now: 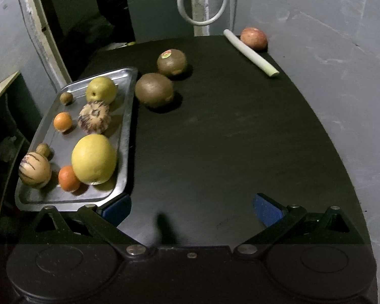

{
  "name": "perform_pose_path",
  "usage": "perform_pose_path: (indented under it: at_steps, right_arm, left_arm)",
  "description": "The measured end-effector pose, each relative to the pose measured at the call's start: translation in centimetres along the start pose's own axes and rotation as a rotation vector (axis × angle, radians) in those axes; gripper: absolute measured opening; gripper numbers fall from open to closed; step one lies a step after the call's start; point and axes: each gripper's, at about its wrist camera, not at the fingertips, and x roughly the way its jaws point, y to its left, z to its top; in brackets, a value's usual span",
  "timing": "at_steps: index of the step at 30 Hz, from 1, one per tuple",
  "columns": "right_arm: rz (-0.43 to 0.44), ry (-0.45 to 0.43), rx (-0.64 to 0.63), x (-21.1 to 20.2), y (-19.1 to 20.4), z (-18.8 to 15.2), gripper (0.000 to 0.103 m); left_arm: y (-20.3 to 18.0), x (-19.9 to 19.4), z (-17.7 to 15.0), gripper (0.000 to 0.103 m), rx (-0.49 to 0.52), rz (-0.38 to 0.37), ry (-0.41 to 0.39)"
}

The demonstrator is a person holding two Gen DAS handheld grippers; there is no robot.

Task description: Organize fruits

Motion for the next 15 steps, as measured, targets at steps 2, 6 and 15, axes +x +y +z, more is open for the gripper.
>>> perform_pose_path:
  at_steps: [2, 6, 15]
  right_arm:
    - [-0.004, -0.004, 0.006, 0.0, -0.5, 0.0, 0.102]
    - [-0.023, -0.038, 0.016, -0.2, -1.7, -0.1, 0.102]
    - [-0.050, -0.106, -0.058, 0.0, -4.6, -0.3, 0.102]
  left_arm:
    - [-0.3, -0.2, 0.3, 0.102, 0.002, 0.005, -0.008]
    - [-0.7, -0.7, 1.1, 0.102, 0.004, 0.020, -0.024]
    - [-2.4, -1.2, 4.6, 0.102, 0.099, 0.050, -0.062]
